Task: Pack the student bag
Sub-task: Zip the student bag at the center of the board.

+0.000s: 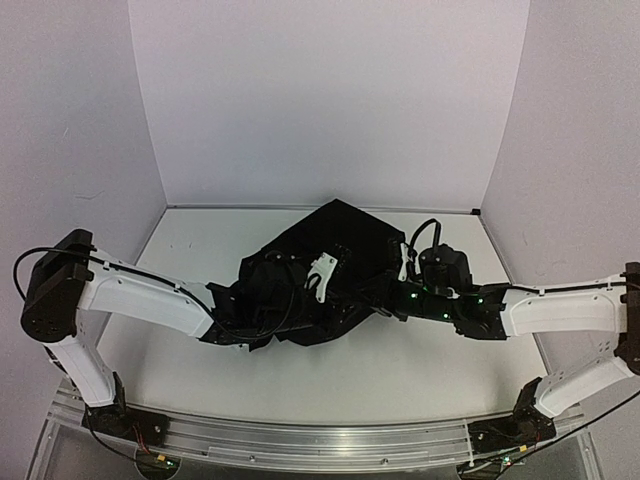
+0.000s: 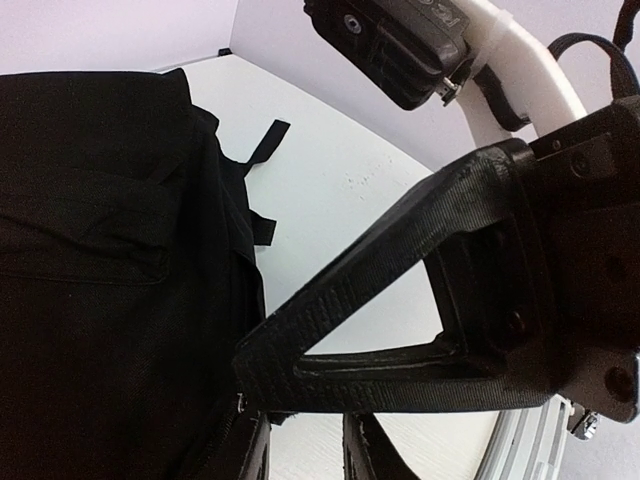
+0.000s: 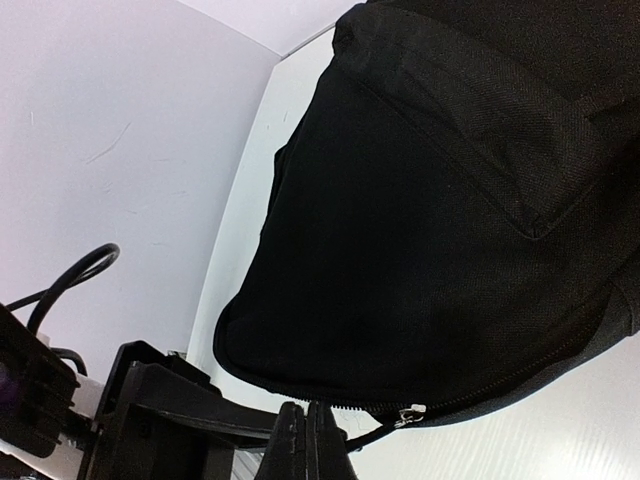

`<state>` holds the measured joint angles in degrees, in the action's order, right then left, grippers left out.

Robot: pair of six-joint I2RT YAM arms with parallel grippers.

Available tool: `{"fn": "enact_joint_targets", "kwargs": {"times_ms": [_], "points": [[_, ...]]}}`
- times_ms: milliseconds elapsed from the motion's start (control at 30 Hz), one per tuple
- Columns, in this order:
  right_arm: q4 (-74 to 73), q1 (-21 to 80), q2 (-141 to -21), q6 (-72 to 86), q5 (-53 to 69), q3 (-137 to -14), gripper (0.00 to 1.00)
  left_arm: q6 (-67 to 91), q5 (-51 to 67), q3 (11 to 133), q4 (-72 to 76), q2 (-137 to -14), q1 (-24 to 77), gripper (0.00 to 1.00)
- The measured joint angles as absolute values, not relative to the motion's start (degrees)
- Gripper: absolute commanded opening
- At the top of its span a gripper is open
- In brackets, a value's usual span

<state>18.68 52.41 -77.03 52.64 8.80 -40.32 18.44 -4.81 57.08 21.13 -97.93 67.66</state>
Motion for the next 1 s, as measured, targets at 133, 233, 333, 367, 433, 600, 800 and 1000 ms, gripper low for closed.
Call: {"fn": "enact_joint_targets", "kwargs": {"times_ms": [133,233,333,367,433,600,800,1000], "points": [[19.10,52.42,-77.53,52.66,9.03,-40.34,0.00,17.93,-5.13,57.70,21.11,-98.95,67.66,0.22],[19.70,52.42,-77.94,52.69,9.06,-40.34,0.00,17.75,-5.79,57.76,21.27,-99.33,67.66,0.17],[20.09,52.42,-78.30,52.86,9.10,-40.34,0.00,17.41,-6.66,58.02,21.31,-99.86,67.66,0.05],[20.14,52.41,-78.34,52.93,9.09,-40.34,0.00,17.30,-7.08,58.09,21.30,-100.02,67.66,0.02],[20.16,52.38,-78.34,53.08,8.78,-40.34,0.00,16.78,-7.53,58.44,21.12,-100.42,67.64,0.00],[20.28,52.27,-78.35,54.24,7.89,-40.34,0.27,16.86,-8.24,58.83,20.94,-100.68,67.55,0.00],[19.19,52.60,-76.89,58.34,1.52,-39.91,0.78,18.72,-9.77,58.79,20.40,-100.68,67.55,0.00],[13.47,52.60,-71.85,66.23,-8.43,-38.22,0.71,20.24,-10.35,58.30,20.18,-100.35,67.55,0.00]]}}
